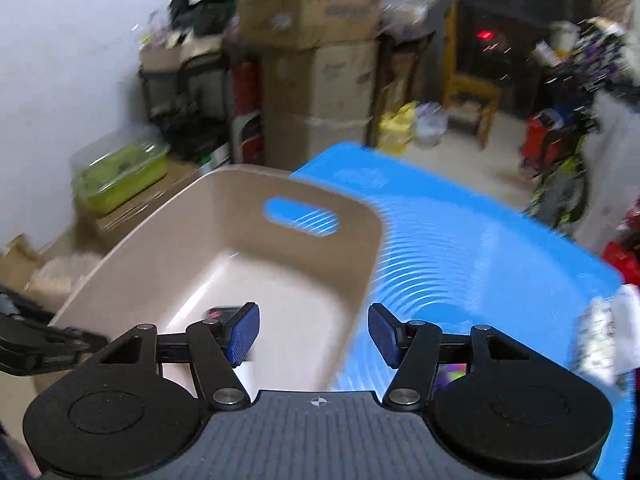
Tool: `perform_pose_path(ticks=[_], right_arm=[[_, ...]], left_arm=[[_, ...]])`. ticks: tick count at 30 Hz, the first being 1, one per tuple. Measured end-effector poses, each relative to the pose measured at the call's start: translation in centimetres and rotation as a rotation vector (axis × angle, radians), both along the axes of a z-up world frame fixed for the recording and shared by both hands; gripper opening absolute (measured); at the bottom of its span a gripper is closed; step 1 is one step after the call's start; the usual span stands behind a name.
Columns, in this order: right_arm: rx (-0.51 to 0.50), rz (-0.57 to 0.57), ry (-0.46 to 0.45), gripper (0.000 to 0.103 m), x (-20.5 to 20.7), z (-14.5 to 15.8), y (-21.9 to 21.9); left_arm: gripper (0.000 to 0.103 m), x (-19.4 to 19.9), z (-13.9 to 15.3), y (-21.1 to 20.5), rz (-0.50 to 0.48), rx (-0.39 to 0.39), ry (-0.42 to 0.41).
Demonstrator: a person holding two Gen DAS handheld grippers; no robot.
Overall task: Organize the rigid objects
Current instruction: 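Carry the white charger into the basket and release it onto the tape, then move the right gripper to the black-handled keys and grasp the handle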
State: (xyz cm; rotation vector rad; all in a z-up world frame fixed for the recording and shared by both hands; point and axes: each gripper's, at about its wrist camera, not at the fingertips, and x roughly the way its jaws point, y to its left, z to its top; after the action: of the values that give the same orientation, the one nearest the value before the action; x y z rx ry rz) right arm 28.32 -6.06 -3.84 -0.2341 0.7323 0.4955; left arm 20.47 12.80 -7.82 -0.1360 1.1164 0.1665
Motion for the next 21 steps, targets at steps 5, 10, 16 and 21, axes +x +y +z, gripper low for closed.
perform_pose_path(ticks=[5,10,16,21], right_arm=[[0.008,-0.113,0.001,0.068,1.3,-0.7,-4.0],[-0.012,-0.186,0.021,0.068,2.4,-2.8,-7.2],[-0.033,-0.228,0.092,0.068,3.2,-6.7,-8.8],[-0.034,-0.236,0.151,0.059,3.1,-9.4,-8.9]], left_arm=[[0.003,0.0,0.0,0.0,0.001,-0.002,-0.001],[0.003,-0.1,0.0,0.0,0.003,-0.001,-0.002],[0.003,-0.1,0.0,0.0,0.003,-0.002,-0.002],[0.003,-0.1,0.0,0.0,0.002,-0.001,-0.002]])
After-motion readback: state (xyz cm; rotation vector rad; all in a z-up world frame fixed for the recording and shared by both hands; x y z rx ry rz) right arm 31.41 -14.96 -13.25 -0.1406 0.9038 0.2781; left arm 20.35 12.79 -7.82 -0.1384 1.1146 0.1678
